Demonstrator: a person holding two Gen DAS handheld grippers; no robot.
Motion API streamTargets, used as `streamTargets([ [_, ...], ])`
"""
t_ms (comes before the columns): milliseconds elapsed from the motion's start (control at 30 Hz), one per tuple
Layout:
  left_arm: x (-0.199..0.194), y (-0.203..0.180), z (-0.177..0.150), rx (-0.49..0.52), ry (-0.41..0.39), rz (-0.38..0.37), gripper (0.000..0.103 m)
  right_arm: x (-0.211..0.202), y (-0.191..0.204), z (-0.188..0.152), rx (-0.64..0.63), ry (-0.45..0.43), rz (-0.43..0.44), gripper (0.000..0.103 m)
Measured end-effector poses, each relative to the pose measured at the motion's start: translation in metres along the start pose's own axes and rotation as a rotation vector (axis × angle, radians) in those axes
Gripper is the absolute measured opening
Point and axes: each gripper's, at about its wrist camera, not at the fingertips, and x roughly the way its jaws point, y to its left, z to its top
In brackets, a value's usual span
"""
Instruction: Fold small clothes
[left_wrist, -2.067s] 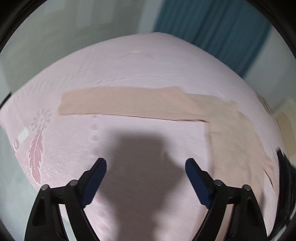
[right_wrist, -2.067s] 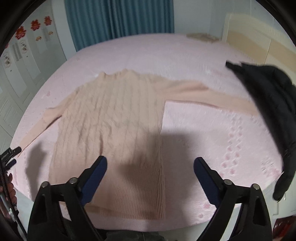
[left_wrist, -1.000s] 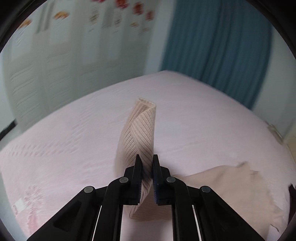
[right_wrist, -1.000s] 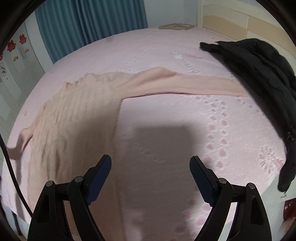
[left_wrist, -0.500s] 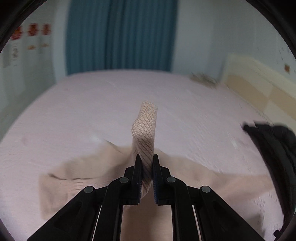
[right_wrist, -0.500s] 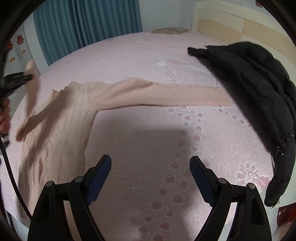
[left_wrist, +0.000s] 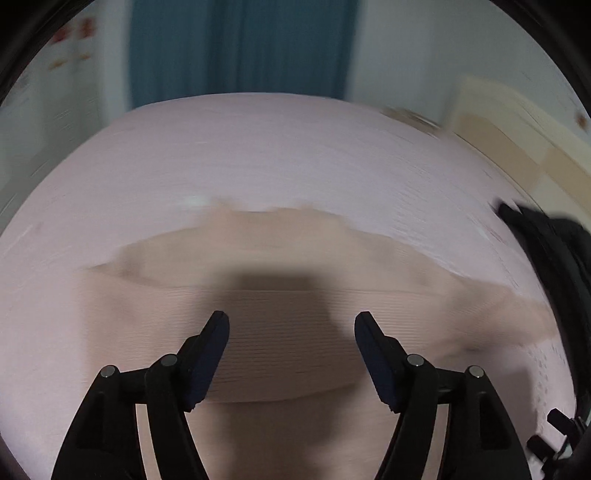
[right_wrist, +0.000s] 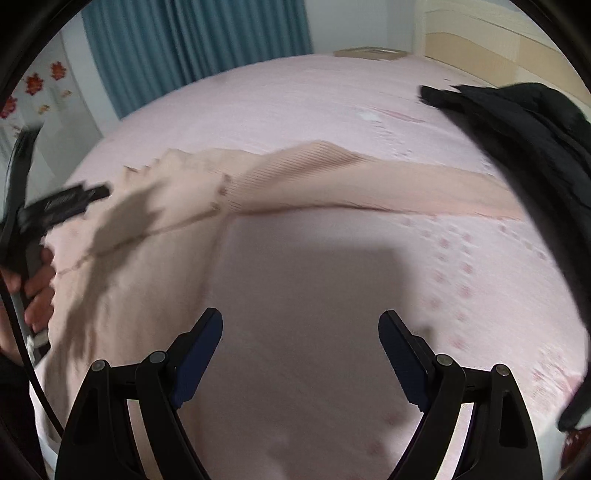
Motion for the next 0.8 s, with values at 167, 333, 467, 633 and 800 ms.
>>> streamTargets([
  [167,-0.022,0.121,-0.021,-0.161,-0.003,0.086,0.069,0.038,0.038,0.038,-0.06,-0.057,0.071,0.053],
  [333,-0.037,0.187,-0.048,-0.237,-0.006,0.115,0.069,0.082,0.055,0.068,-0.034,-0.046,0.121,0.039],
  [467,-0.041,0.21,-0.065,-0.242,0.003,0.094,0.069,0.106,0.061,0.082,-0.039,-0.034,0.118,0.04],
  [633,-0.024,0.206,-0.064,-0.229,0.0,0.065,0.069,0.137,0.073,0.092,-0.065,0.021,0.098,0.038],
  [800,-0.005,0.2,-0.052,-0.229,0.001,0.049,0.069,0.126,0.08,0.097,-0.143,-0.063,0.078,0.004],
])
